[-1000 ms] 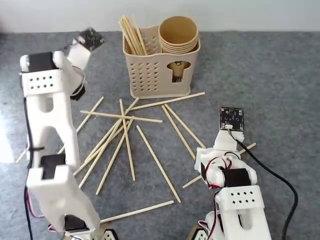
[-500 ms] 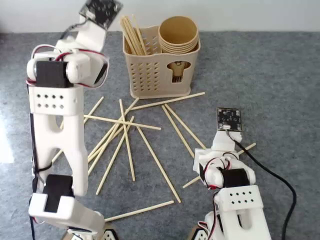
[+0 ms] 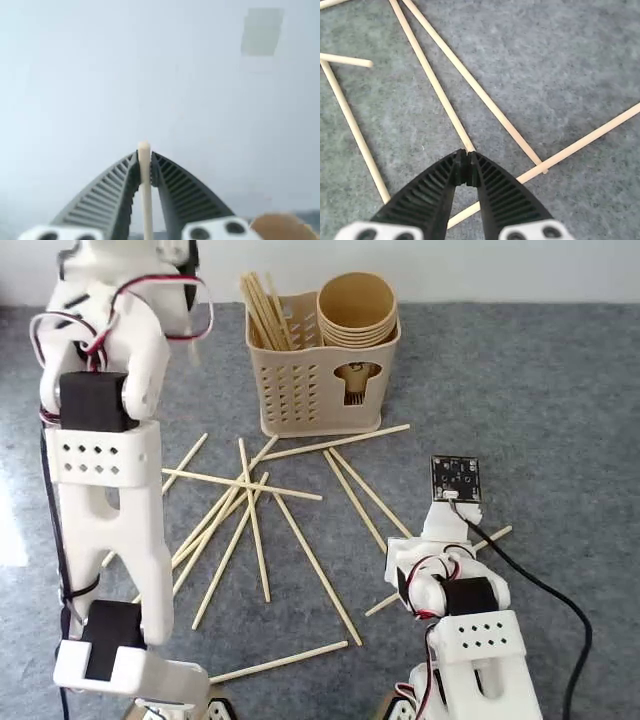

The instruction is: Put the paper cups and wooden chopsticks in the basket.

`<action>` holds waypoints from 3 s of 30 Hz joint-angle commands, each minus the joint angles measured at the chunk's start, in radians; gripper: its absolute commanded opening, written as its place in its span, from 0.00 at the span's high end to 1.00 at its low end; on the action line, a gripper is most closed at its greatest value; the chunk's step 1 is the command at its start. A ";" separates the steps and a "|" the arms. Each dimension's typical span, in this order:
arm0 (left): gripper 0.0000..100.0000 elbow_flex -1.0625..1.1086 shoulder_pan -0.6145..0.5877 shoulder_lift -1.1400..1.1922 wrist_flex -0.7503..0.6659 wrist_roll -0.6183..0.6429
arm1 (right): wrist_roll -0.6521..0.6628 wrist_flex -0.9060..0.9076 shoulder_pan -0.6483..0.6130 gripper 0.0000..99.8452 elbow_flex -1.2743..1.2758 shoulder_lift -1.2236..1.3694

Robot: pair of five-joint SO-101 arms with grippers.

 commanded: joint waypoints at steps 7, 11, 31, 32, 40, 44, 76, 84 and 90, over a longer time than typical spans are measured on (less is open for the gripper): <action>0.99 -0.056 0.043 0.091 -0.244 0.304 | 0.009 -0.019 -0.004 0.99 -0.006 -0.007; 0.99 -0.070 0.061 0.172 -0.244 0.302 | 0.009 -0.019 -0.004 0.99 -0.006 -0.007; 0.80 -0.243 0.058 0.273 0.230 0.098 | 0.008 -0.019 -0.004 0.99 -0.006 -0.007; 0.80 -0.269 0.055 0.269 0.264 0.086 | 0.008 -0.019 -0.004 0.99 -0.006 -0.007; 0.80 -0.412 -0.026 0.273 0.594 -0.011 | 0.008 -0.019 -0.004 0.99 -0.006 -0.007; 0.80 -0.414 -0.064 0.276 0.750 -0.109 | 0.008 -0.018 -0.004 0.99 -0.006 -0.007; 0.80 -0.102 -0.178 0.779 0.796 -0.997 | 0.009 -0.073 -0.005 0.99 0.035 -0.015; 0.80 -0.096 -0.072 0.812 0.799 -0.997 | 0.009 -0.073 -0.005 0.99 0.035 -0.015; 0.80 -0.097 -0.054 0.868 0.801 -0.997 | 0.009 -0.073 -0.005 0.99 0.035 -0.015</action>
